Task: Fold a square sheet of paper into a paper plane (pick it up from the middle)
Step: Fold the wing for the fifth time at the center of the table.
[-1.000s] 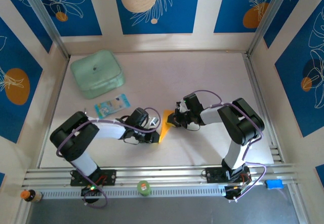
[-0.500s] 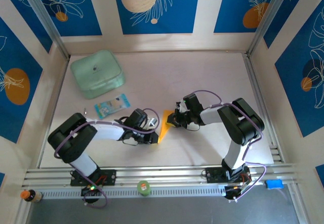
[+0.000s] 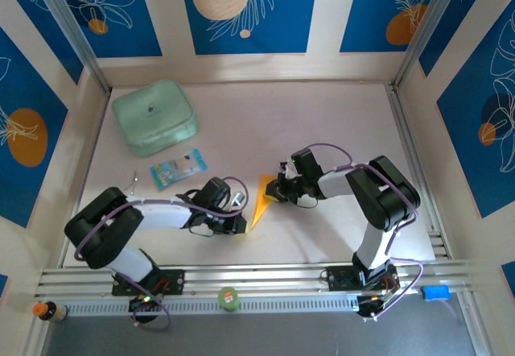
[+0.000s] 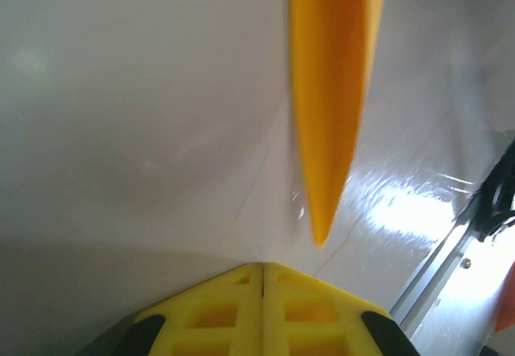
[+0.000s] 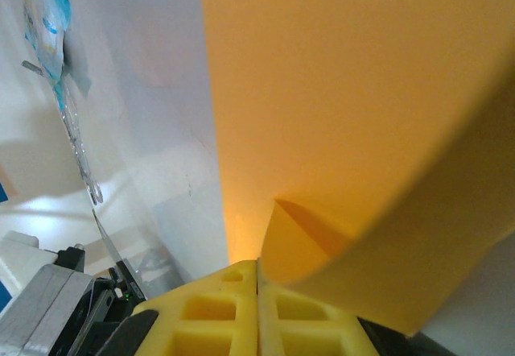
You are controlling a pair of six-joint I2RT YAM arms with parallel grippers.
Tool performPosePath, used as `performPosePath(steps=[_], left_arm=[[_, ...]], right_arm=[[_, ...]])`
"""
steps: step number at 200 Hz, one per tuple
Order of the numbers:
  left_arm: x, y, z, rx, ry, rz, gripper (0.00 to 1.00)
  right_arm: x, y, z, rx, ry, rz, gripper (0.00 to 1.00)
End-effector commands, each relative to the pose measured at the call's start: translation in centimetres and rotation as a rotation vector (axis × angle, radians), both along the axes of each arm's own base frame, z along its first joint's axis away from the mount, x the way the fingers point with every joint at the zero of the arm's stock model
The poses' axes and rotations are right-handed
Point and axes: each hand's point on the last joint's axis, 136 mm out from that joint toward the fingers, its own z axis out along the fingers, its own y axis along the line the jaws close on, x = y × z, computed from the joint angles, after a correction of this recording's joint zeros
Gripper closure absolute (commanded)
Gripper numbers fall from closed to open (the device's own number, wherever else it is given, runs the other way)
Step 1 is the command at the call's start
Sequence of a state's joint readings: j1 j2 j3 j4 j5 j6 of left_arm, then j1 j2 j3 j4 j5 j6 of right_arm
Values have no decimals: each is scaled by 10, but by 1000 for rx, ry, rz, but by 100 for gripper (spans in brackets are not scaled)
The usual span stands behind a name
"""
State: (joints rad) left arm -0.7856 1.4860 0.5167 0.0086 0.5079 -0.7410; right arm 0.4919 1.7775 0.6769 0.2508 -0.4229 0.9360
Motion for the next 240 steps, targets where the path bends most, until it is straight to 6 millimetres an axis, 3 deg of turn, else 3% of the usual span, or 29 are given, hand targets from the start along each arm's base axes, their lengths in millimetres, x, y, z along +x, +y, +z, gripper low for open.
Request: performPosePath(steps=[1,44,74,160,211,240], left_arm=[[-11,23,1,102,12,25,98],[30,-21,56,-71,-155,3,98],[45,-56,65,-164,-134,-48,98],[62,-94,40,-218,-53,-86,96],[56,-64,-8,-20,-21,-58,95],[41,-52,-19,-8,19,-38,94]], right_arm=[[-36,-39,-59,-227,190,-76,92],[-35,-38,-58,-223,191,-76,92],[-35,-37,-59,-223,194,-74,92],[-35,-36,-58,-219,199,-74,92],[-37,-37,-59,-227,201,-72,92],[-37,-39,-61,-231,202,-75,92]])
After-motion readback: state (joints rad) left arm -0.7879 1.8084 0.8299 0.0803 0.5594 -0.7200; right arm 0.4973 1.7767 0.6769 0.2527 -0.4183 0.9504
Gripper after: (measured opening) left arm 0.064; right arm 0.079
